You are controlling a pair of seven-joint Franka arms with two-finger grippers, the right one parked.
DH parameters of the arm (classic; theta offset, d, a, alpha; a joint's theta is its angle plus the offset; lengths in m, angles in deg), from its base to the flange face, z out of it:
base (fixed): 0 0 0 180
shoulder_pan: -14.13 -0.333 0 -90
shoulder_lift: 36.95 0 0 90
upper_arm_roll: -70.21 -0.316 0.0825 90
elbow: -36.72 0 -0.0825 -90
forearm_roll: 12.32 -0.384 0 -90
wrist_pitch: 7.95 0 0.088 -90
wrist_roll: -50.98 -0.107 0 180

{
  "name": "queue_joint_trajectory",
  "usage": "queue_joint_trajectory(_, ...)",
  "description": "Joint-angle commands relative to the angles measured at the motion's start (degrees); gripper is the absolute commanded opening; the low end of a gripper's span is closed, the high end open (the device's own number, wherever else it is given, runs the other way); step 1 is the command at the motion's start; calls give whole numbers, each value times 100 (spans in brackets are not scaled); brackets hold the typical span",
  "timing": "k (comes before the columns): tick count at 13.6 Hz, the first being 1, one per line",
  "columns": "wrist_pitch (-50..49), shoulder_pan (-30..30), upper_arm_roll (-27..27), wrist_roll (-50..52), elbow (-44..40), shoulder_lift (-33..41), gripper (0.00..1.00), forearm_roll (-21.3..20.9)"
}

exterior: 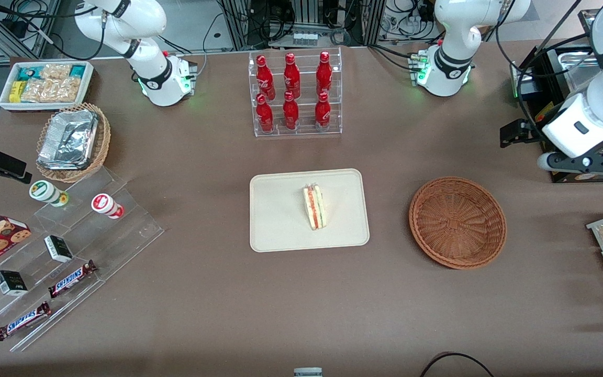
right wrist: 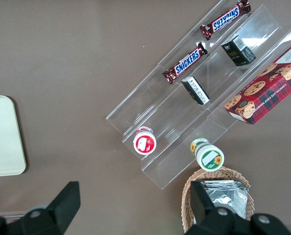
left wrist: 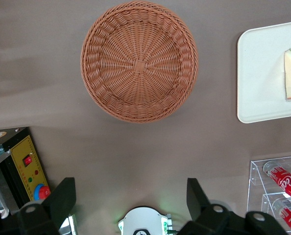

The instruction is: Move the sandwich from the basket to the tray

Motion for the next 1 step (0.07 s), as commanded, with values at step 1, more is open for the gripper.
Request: queue_joint_trajectory(1, -117, -39, 14, -102, 178, 261, 100, -24)
